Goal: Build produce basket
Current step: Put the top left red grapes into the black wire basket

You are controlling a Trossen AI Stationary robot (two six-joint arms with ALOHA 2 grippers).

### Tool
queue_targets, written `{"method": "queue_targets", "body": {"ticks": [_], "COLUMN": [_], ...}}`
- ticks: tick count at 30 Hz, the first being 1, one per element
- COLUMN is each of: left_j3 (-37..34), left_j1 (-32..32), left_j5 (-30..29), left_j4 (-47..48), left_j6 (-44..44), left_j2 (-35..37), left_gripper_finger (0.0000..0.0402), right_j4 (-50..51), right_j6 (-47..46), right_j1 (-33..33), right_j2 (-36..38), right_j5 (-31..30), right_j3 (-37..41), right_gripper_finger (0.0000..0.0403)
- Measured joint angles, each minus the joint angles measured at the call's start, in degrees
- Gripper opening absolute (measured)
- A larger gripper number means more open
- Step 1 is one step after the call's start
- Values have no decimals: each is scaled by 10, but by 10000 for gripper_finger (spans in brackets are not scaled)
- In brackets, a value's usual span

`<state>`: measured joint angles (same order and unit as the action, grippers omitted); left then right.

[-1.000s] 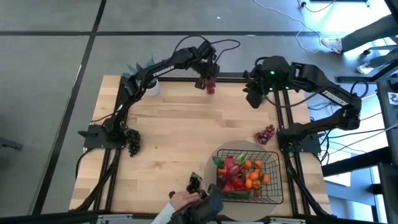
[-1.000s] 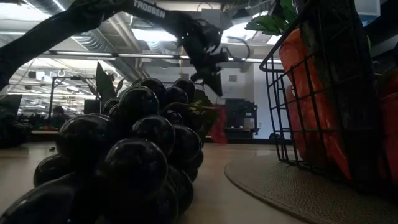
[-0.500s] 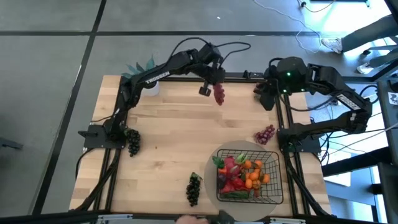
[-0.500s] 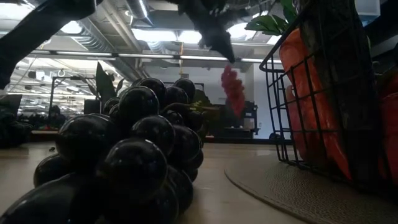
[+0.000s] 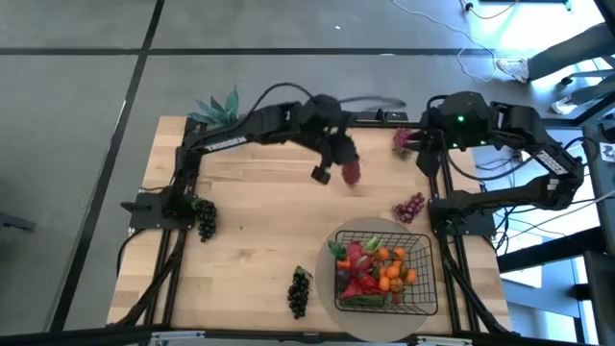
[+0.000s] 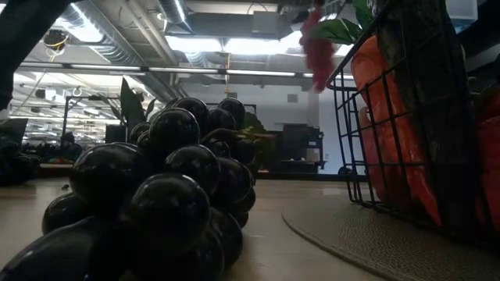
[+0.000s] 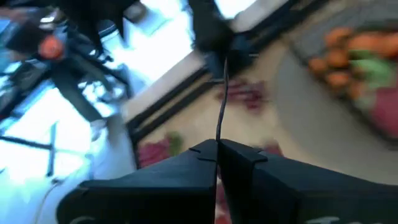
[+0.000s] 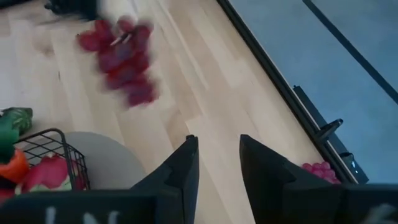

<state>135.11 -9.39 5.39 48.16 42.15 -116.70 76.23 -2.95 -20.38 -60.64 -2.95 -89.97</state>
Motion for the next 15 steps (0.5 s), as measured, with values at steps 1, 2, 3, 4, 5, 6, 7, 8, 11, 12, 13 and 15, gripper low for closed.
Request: {"method": "queue_targets", "body": {"ticks": [1, 2, 3, 4, 5, 6, 7, 8, 11, 12, 13, 15], "left_j3": [-1, -1, -1, -1, -1, -1, -1, -1, 0, -1, -1, -2], "left_j1": [11, 24, 35, 47, 57, 68, 78, 88, 116, 125, 133, 146], "left_j5": [0, 1, 1, 0, 0, -1, -3, -3, -11, -26, -38, -52], "left_j4": [4, -7, -28, -40, -44, -58, -75, -88, -145, -162, -174, -203], "left_j6": [-2, -7, -12, -17, -26, -35, -45, -53, -73, -81, -89, -105], "left_j2": [4, 6, 6, 6, 6, 6, 6, 6, 0, -2, -4, -4], "left_gripper_finger": [0, 0, 0, 0, 0, 0, 0, 0, 0, 0, 0, 0], "right_j4": [0, 0, 0, 0, 0, 0, 0, 0, 0, 0, 0, 0], "right_j6": [-3, -8, -11, -13, -15, -17, -20, -24, -24, -23, -18, -12], "right_j1": [0, 0, 0, 0, 0, 0, 0, 0, 0, 0, 0, 0], "right_j2": [4, 8, 12, 15, 18, 21, 23, 24, 27, 28, 28, 29], "right_j5": [0, 0, 0, 0, 0, 0, 0, 0, 0, 1, 0, 0], "right_j3": [0, 0, 0, 0, 0, 0, 0, 0, 0, 0, 0, 0], "right_gripper_finger": [103, 103, 103, 103, 103, 103, 103, 103, 103, 103, 103, 103]}}
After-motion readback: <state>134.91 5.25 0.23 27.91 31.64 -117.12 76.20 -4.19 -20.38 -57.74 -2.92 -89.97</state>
